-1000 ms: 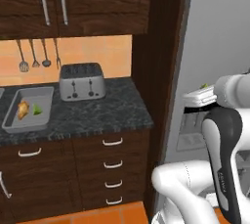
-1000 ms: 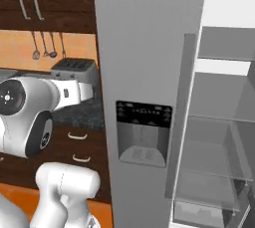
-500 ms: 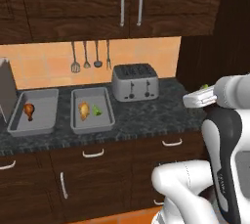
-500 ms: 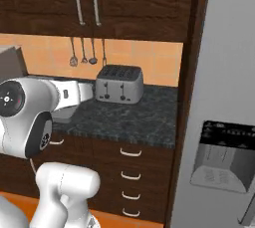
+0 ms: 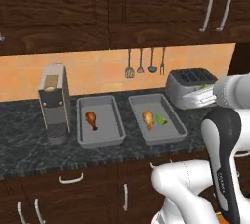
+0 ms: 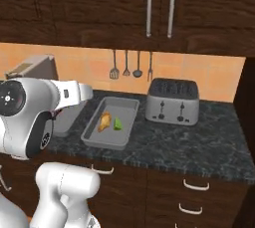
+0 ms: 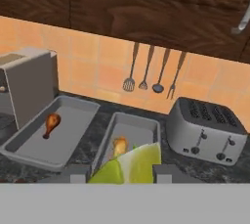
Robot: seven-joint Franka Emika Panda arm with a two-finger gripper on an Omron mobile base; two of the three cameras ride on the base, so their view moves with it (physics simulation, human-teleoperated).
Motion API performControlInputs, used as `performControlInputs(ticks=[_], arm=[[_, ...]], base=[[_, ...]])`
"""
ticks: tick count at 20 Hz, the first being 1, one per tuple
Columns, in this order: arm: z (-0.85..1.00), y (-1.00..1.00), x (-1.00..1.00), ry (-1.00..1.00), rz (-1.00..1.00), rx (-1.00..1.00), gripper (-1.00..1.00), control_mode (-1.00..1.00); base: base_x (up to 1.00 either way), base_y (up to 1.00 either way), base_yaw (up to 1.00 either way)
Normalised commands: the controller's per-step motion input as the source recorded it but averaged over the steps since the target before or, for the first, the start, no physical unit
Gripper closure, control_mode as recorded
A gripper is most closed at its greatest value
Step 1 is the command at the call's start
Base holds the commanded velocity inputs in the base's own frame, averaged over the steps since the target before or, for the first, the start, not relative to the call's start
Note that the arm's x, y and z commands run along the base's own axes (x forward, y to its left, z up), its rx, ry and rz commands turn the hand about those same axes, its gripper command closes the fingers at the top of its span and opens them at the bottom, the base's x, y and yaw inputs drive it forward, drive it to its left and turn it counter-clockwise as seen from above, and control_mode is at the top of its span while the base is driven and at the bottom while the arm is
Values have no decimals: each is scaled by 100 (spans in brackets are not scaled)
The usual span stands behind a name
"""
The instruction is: Place one lemon wedge and one chicken drumstick in each tupperware on the nearby counter, to pack two identical lunches.
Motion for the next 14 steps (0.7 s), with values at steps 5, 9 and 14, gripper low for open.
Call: performControlInputs(ticks=[5,9,14], arm=[[0,0,0,0,0,0,100,100],[0,0,0,0,0,0,100,100],[-31,20,11,15,-1,-9,100,-100]], base=[[37,100,0],[41,100,0],[26,59,0]])
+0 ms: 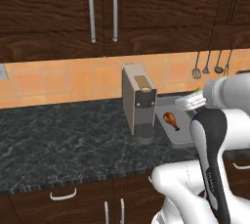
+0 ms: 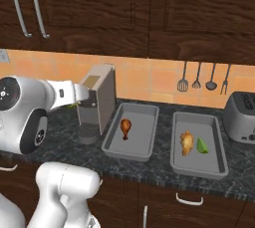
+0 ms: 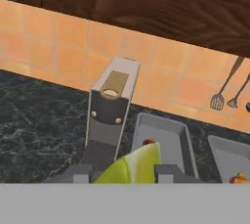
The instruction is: Place one lemon wedge and one chicken drumstick in each tupperware on the nearby counter, to pack two identical lunches.
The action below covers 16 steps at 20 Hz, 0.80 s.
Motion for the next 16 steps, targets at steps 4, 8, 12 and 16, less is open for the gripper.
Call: performControlInputs(ticks=[4,8,12,16], arm=[[-52,-15,18,31,-8,-12,100,-100],[-29,-79,21,22,-15,-1,100,-100],[-40,-99,30,22,-10,12,100,-100],[-75,-59,53,5,9,20,100,-100]], base=[[0,0,0],[0,0,0],[0,0,0],[0,0,0]])
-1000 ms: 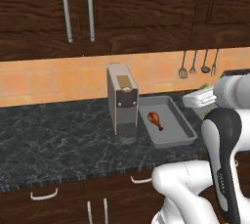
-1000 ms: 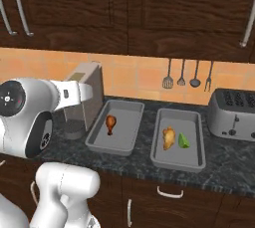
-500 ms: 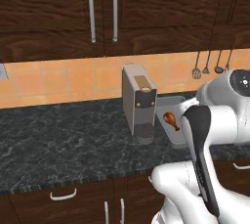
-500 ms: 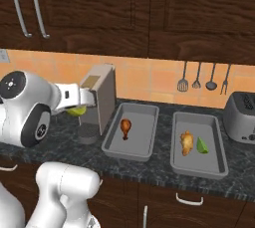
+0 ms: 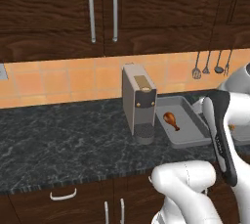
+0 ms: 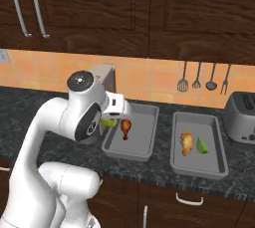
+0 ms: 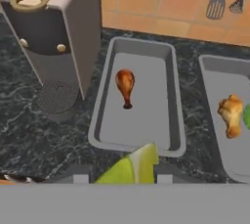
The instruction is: Place one lemon wedge and one chicken drumstick in each tupperware on the nearby counter, to pack two identical lunches.
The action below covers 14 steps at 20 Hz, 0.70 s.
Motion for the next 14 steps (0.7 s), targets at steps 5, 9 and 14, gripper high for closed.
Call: performControlInputs(ticks=[5,9,14], arm=[[-69,-27,60,6,25,17,100,-100],[-55,0,64,10,21,3,100,-100],[-42,-15,78,10,9,0,100,-100]], base=[[0,0,0],[0,0,0],[0,0,0]])
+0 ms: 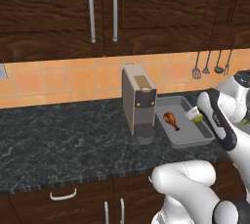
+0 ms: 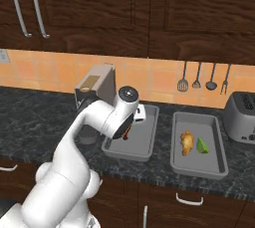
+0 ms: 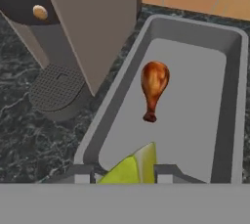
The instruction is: Place one lemon wedge and one chicken drumstick in each tupperware on the nearby counter, to pack two identical lunches.
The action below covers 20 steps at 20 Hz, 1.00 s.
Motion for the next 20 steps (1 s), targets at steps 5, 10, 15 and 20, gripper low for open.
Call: performControlInputs(ticks=[5,10,15,20], arm=[[-30,-29,62,3,8,0,100,-100],[-34,-24,50,0,8,0,100,-100],[-43,-18,49,0,10,0,100,-100],[-33,-1,41,0,11,0,100,-100]], base=[[0,0,0],[0,0,0],[0,0,0],[0,0,0]])
